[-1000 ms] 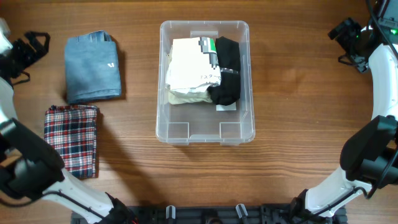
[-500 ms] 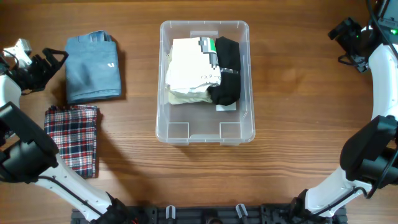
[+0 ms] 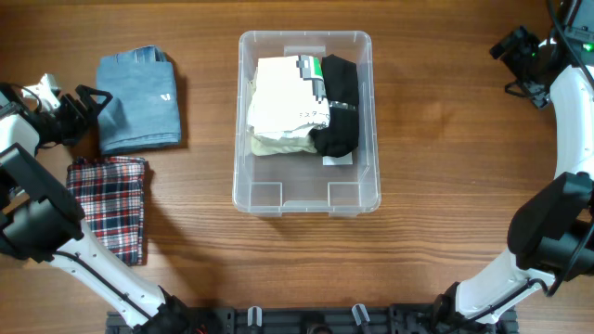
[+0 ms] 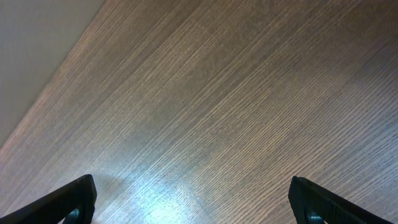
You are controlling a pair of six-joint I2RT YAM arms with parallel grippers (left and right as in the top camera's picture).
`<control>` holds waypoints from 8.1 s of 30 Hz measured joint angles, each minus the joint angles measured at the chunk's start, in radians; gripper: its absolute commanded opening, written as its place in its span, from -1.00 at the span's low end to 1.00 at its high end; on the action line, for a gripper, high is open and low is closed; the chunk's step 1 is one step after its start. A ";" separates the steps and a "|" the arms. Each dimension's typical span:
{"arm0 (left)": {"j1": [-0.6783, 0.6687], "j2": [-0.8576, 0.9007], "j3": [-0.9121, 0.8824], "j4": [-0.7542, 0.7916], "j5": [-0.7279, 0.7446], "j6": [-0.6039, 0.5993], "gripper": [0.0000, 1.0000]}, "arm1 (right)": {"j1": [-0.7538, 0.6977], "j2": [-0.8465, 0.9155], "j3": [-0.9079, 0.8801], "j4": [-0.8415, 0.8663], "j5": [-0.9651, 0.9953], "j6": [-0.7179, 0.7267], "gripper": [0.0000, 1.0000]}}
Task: Pack container
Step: 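Move the left gripper to the blue denim and grasp it, then lift the blue denim and carry it over the bin, then lower the blue denim into the bin on top of the garments, then release the denim and withdraw the left gripper toward the plaid cloth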
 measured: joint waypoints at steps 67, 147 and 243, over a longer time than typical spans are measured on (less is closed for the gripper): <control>-0.139 -0.460 0.003 0.216 0.349 -0.455 -0.93 | 0.000 0.000 0.000 0.000 0.000 0.000 0.99; -1.282 -0.473 0.004 -0.479 -0.600 -0.696 -0.85 | 0.000 0.000 0.000 0.000 0.000 0.000 1.00; -0.229 -0.754 -0.338 -0.634 -0.829 -0.629 -0.92 | 0.000 0.000 0.000 0.000 0.000 0.000 0.99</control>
